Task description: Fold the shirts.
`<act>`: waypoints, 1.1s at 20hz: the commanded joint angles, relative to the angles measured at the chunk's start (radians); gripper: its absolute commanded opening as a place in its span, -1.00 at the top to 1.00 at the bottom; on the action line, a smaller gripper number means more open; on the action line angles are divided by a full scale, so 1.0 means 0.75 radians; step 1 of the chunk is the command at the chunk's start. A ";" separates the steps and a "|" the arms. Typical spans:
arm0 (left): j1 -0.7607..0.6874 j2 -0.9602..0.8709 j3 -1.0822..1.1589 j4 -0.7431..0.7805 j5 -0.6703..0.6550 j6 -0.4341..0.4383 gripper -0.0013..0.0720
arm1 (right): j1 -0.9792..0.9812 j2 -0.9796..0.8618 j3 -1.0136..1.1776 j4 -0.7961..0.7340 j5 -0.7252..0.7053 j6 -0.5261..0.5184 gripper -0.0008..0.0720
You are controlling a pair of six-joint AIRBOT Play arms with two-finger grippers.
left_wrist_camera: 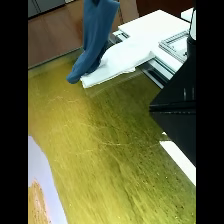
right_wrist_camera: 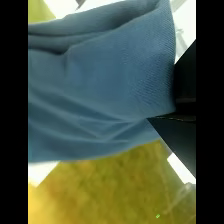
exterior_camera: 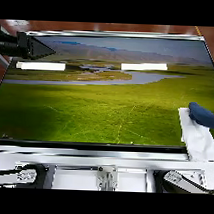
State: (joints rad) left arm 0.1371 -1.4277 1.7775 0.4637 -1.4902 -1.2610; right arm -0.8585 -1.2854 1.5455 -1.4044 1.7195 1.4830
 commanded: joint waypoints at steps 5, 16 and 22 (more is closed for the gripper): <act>-0.001 0.002 0.001 0.001 -0.004 0.001 0.86 | -0.122 0.030 -0.385 -0.294 0.034 -0.010 0.82; -0.009 0.002 0.001 0.072 0.013 0.020 0.87 | -0.181 0.057 -0.459 -0.337 -0.314 -0.069 -0.76; -0.357 -0.049 0.001 1.246 0.025 -0.283 0.87 | 0.196 0.216 -0.167 0.229 -0.750 -0.145 -0.76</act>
State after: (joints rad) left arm -0.0071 -1.4422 1.7775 0.9501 -1.4528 -1.3586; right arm -0.8600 -1.1763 1.3544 -1.4044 1.3132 1.3975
